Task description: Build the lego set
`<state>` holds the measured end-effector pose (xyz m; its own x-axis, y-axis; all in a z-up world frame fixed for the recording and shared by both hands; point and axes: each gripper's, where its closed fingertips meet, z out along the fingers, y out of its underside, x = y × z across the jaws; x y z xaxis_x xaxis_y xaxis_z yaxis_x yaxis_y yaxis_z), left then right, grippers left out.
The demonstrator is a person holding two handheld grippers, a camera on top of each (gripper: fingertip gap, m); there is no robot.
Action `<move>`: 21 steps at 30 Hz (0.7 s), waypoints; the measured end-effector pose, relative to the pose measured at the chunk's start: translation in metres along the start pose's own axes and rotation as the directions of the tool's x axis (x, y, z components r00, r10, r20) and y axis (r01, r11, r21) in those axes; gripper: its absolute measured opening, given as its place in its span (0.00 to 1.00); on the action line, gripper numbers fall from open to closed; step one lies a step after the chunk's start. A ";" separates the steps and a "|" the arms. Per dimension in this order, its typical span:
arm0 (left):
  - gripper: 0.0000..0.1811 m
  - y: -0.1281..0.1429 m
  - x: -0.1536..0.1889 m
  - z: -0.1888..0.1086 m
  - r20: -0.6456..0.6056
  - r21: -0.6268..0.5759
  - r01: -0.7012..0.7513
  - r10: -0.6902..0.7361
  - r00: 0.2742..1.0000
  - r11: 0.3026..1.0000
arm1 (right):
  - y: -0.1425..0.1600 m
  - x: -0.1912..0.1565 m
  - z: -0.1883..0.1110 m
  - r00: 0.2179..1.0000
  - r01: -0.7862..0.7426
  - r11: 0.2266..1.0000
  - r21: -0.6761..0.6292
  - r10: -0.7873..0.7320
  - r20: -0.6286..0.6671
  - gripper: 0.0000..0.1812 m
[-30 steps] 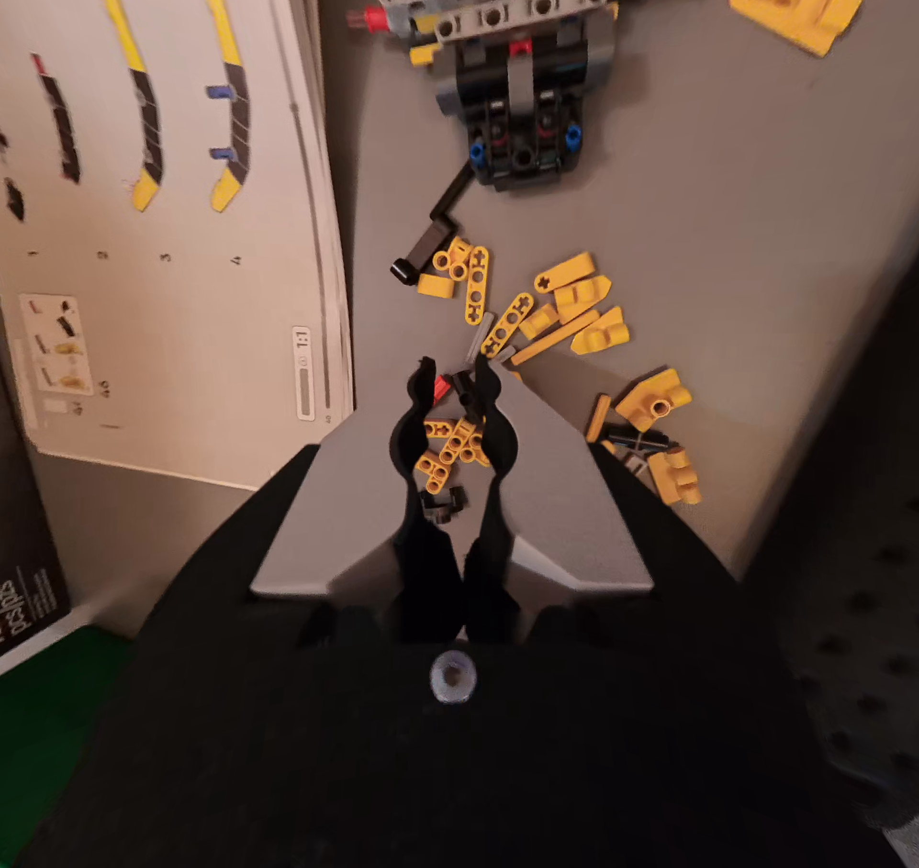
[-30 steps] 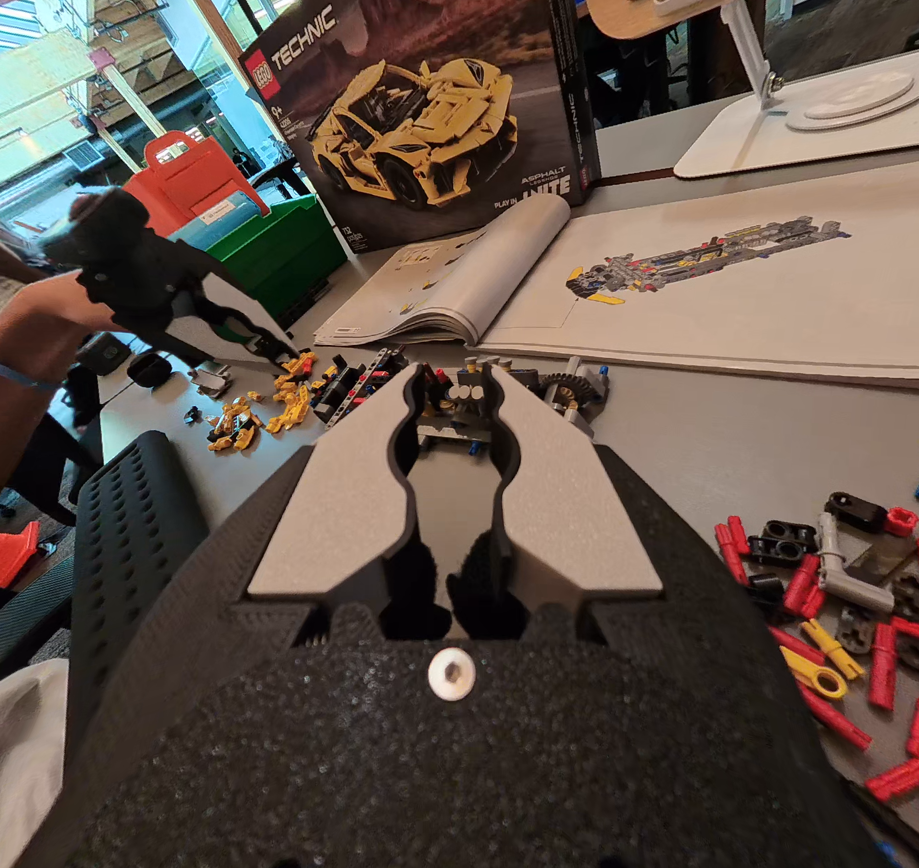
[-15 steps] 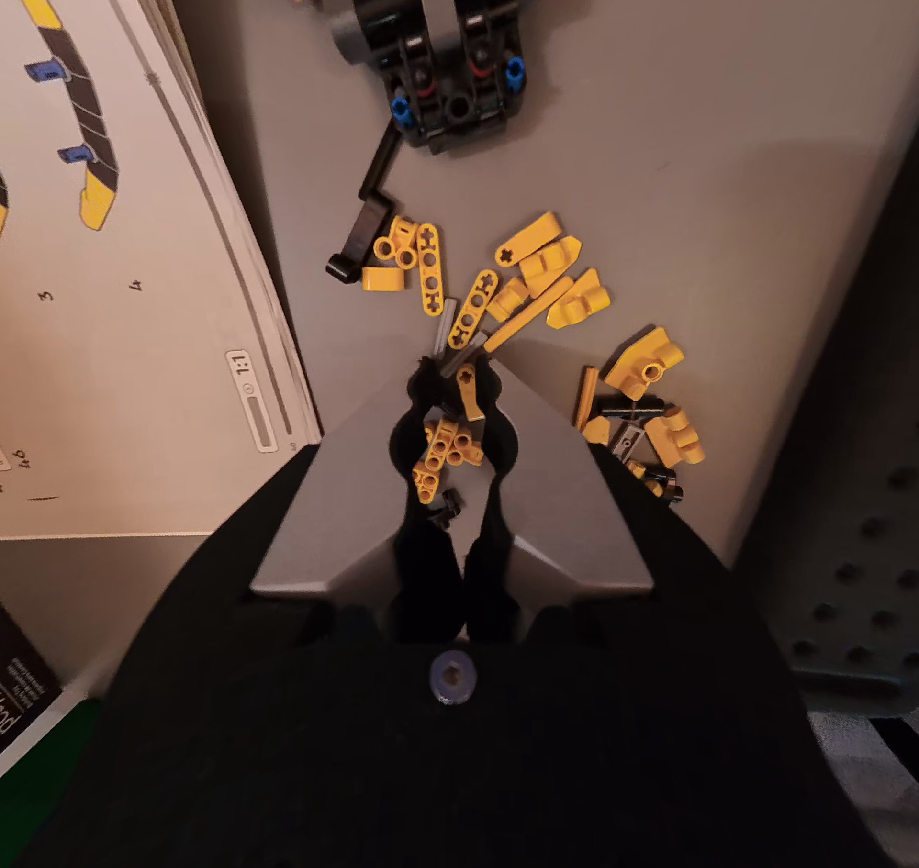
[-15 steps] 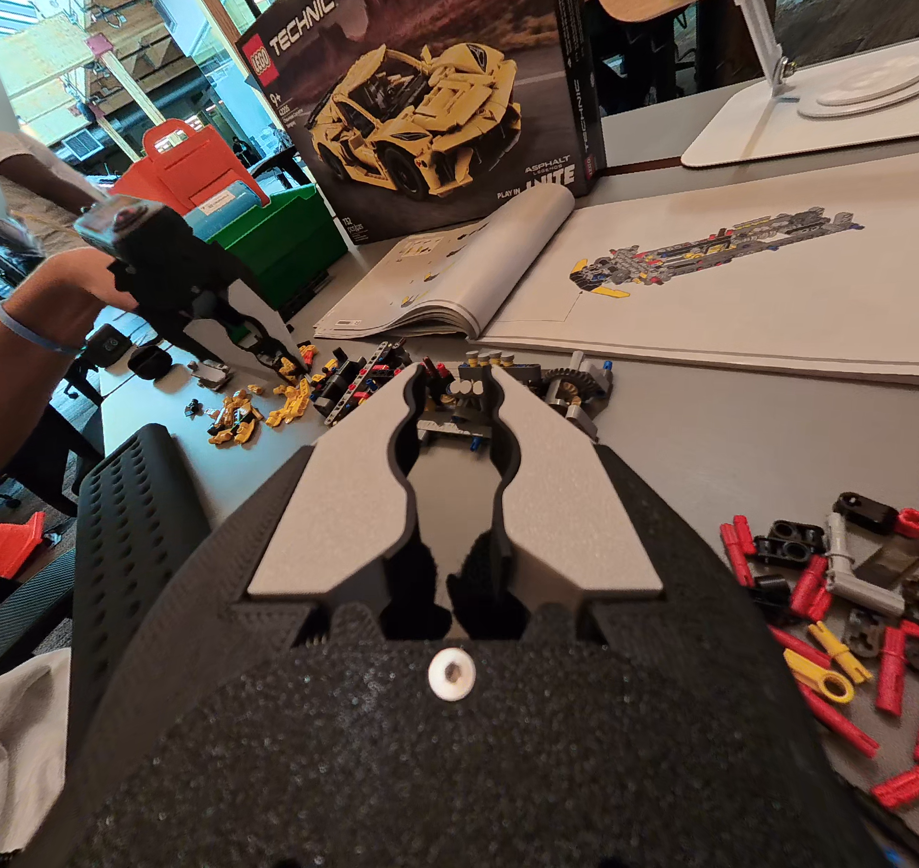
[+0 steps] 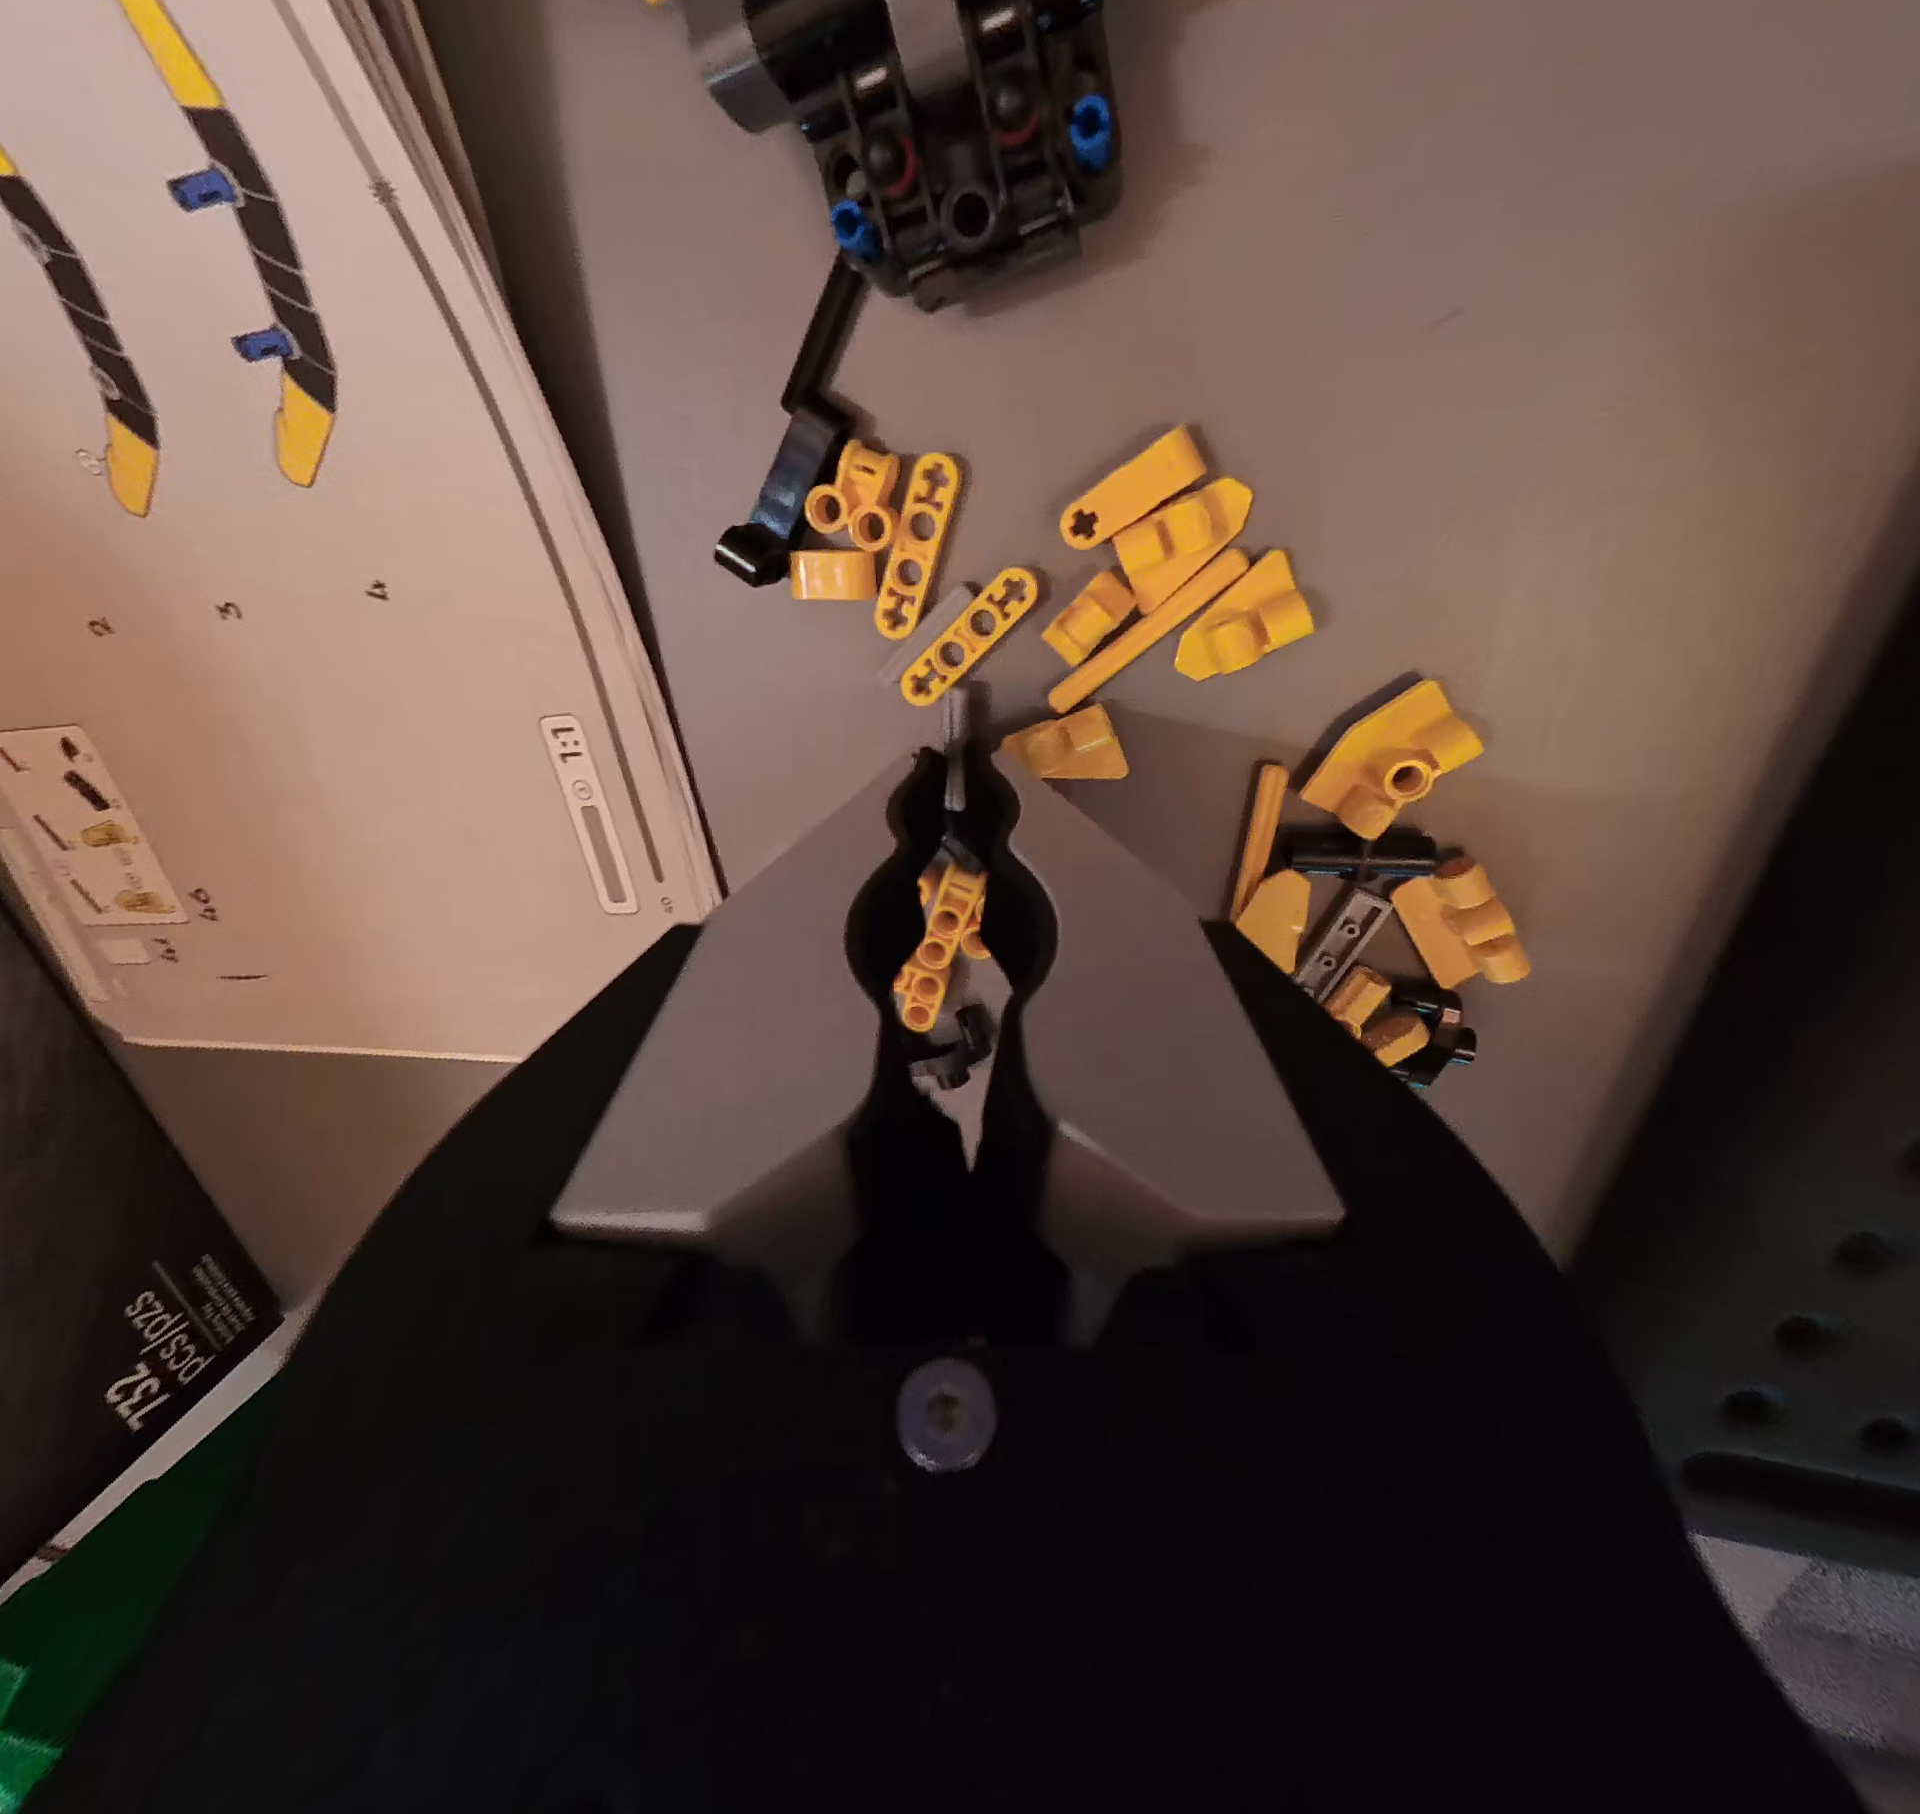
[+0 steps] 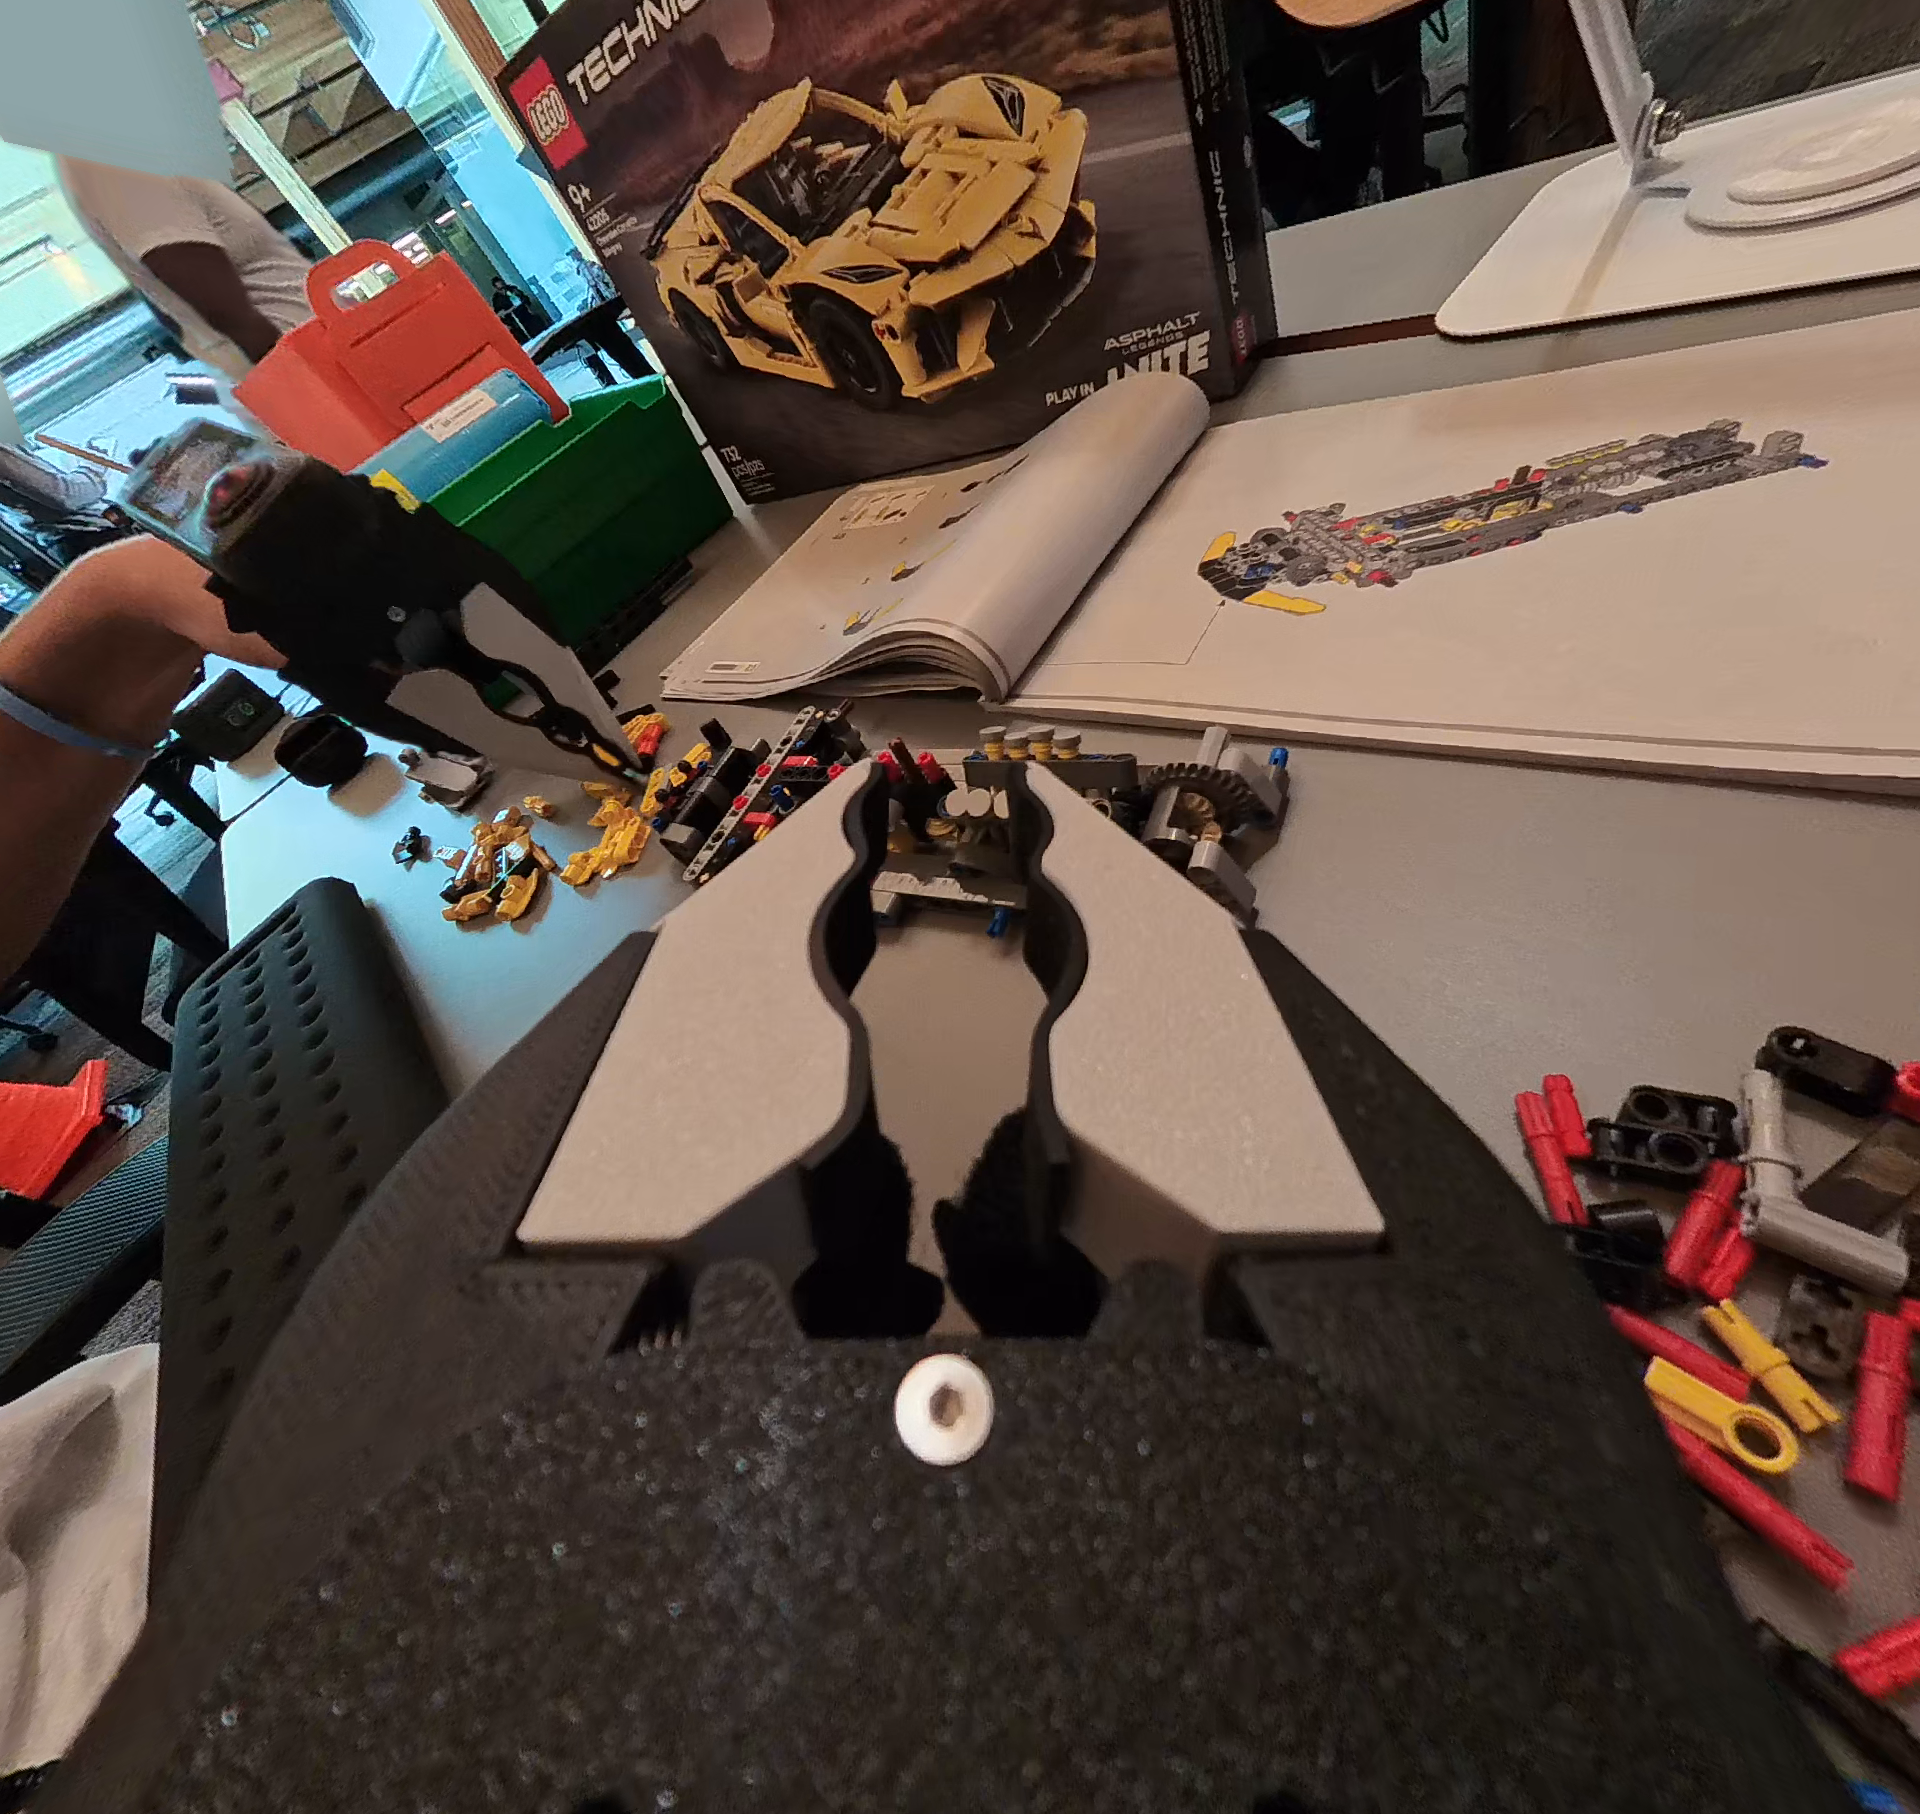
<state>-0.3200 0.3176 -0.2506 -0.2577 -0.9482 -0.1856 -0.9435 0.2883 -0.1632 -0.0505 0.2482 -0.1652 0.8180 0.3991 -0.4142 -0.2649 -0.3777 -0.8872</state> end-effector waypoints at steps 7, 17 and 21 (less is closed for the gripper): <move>0.01 -0.002 -0.005 -0.015 0.029 0.054 0.027 -0.029 0.999 0.998 | -0.001 0.000 0.000 1.000 -0.010 1.000 0.003 0.010 0.004 0.12; 0.01 -0.190 0.060 -0.036 -0.176 0.440 0.184 -0.116 0.977 0.879 | 0.001 0.002 0.001 1.000 -0.008 1.000 -0.005 0.008 -0.005 0.12; 0.01 -0.210 0.066 0.006 -0.145 0.292 0.180 -0.142 0.979 0.939 | 0.000 0.002 -0.001 1.000 -0.012 1.000 0.002 0.012 -0.004 0.12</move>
<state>-0.1373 0.1950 -0.2348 -0.1484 -0.9888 -0.0179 -0.8716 0.1393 -0.4700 -0.0482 0.2484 -0.1655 0.8171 0.3910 -0.4236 -0.2757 -0.3804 -0.8828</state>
